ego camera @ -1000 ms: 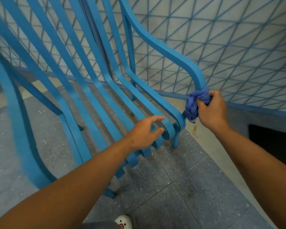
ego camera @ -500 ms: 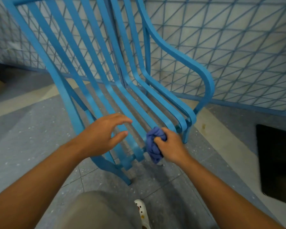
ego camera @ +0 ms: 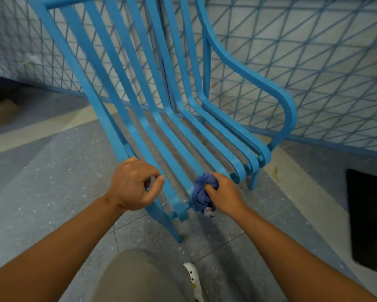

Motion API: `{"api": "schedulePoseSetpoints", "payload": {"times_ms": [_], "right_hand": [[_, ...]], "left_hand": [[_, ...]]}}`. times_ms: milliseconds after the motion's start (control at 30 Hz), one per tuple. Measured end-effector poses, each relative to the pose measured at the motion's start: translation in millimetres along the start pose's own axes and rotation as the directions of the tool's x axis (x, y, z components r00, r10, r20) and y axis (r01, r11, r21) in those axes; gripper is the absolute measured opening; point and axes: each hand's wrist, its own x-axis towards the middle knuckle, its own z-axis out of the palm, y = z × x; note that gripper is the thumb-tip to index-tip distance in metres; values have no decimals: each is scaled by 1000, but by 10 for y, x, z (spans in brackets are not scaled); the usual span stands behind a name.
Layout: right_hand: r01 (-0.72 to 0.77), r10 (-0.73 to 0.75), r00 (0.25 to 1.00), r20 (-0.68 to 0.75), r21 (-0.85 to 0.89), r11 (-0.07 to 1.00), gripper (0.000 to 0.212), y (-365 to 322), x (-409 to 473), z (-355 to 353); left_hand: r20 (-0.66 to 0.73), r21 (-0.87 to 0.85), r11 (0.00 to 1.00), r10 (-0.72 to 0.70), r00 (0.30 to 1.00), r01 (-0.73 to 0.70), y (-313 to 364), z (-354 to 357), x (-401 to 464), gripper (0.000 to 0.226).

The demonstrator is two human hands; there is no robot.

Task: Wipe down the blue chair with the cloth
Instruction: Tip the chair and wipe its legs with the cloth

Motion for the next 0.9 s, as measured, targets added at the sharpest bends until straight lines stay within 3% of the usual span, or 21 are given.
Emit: {"api": "schedulePoseSetpoints", "payload": {"times_ms": [67, 167, 333, 400, 533, 633, 767, 900], "right_hand": [[-24, 27, 999, -19, 128, 991, 51, -52, -35, -90], [-56, 72, 996, -58, 235, 970, 26, -94, -91, -274], [-18, 70, 986, -150, 321, 947, 19, -75, -354, -732], [9, 57, 982, -182, 342, 940, 19, -90, -500, -868], [127, -34, 952, -303, 293, 948, 21, -276, -734, -1052], [255, -150, 919, -364, 260, 931, 32, -497, -841, -1075], [354, -290, 883, -369, 118, 928, 24, -732, -776, -955], [353, -369, 901, -228, -109, 929, 11, -892, -620, -728]], "left_hand": [[-26, -11, 1000, 5, 1000, -5, 102, 82, 43, 39], [-78, -18, 1000, -8, 997, 6, 408, 245, 177, 46], [-88, -79, 997, 4, 996, -11, 1070, 574, 458, 41], [-46, -211, 977, -1, 999, -9, 1306, 684, 579, 39], [60, -564, 825, -3, 998, 36, 1341, 668, 754, 23], [78, -432, 899, -43, 996, 73, 799, 446, 780, 19], [170, 3, 991, -133, 976, 134, -137, 107, 772, 41], [283, 185, 978, -144, 948, 93, -577, -5, 860, 62]]}}
